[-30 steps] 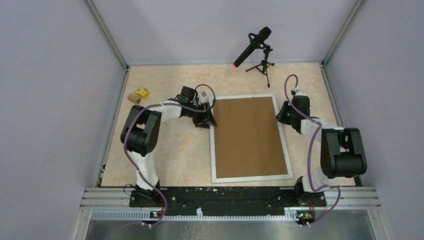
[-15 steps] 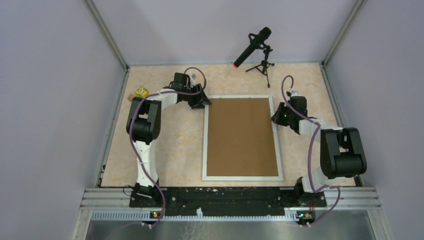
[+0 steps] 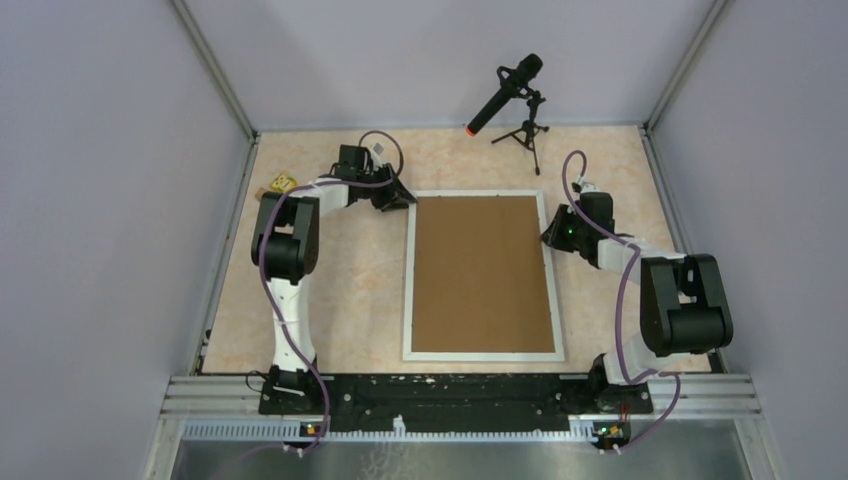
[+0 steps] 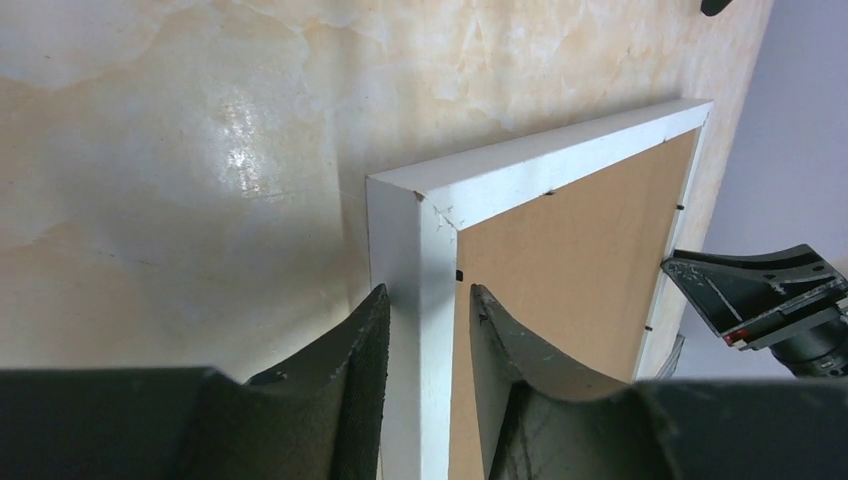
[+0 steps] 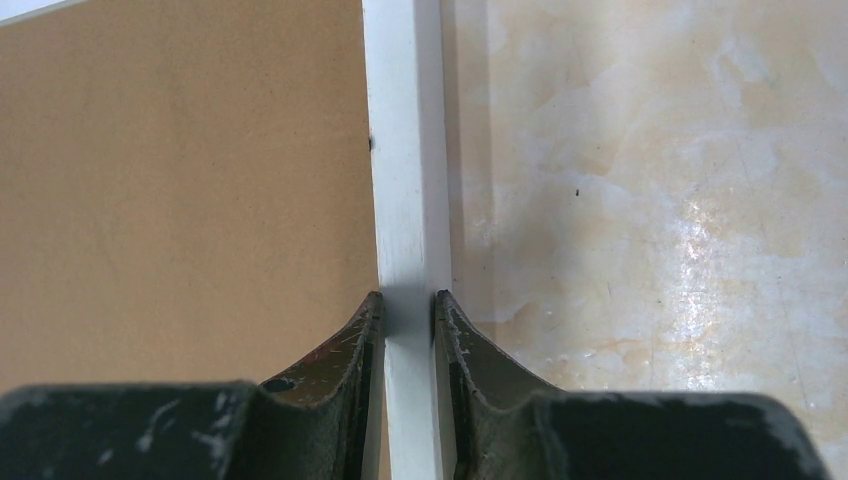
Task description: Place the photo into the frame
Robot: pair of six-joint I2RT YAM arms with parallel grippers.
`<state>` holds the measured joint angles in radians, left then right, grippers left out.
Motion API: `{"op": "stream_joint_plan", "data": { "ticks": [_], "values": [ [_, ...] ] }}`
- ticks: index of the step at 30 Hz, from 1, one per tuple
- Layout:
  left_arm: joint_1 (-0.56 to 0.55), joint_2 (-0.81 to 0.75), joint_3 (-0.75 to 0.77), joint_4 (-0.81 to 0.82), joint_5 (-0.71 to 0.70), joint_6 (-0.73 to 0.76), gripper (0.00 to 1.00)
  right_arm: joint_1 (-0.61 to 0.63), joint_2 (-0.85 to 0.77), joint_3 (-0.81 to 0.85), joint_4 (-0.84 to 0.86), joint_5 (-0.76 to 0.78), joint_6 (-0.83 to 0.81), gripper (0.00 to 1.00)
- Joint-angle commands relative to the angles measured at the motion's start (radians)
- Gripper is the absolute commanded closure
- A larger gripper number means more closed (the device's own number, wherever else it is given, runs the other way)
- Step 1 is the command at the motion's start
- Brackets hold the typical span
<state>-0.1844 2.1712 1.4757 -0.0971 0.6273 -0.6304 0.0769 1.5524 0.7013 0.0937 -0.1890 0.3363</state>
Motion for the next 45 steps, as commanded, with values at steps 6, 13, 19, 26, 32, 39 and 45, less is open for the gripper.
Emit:
{"op": "stream_joint_plan", "data": {
  "ticks": [6, 13, 19, 26, 32, 39, 45],
  "values": [
    [-0.009, 0.034, 0.043, 0.026, -0.022, 0.015, 0.66, 0.04, 0.04, -0.013, -0.092, -0.084, 0.007, 1.0],
    [-0.018, 0.061, 0.072, -0.006, -0.049, 0.033, 0.66, 0.039, 0.041, -0.014, -0.092, -0.086, 0.006, 1.0],
    [-0.039, 0.073, 0.105, -0.077, -0.101, 0.082, 0.67, 0.039, 0.039, -0.014, -0.092, -0.086, 0.007, 1.0],
    [-0.058, 0.059, 0.075, -0.098, -0.095, 0.102, 0.67, 0.04, 0.034, -0.014, -0.092, -0.085, 0.006, 1.0],
    [-0.052, 0.025, 0.043, -0.089, -0.078, 0.1, 0.65, 0.039, 0.032, -0.014, -0.092, -0.088, 0.007, 1.0],
    [-0.052, 0.017, 0.016, -0.089, -0.055, 0.11, 0.65, 0.04, 0.028, -0.017, -0.092, -0.089, 0.009, 1.0],
    [-0.067, -0.004, -0.038, -0.09, -0.116, 0.125, 0.65, 0.04, 0.025, -0.017, -0.092, -0.089, 0.01, 1.0]
  ]
}}
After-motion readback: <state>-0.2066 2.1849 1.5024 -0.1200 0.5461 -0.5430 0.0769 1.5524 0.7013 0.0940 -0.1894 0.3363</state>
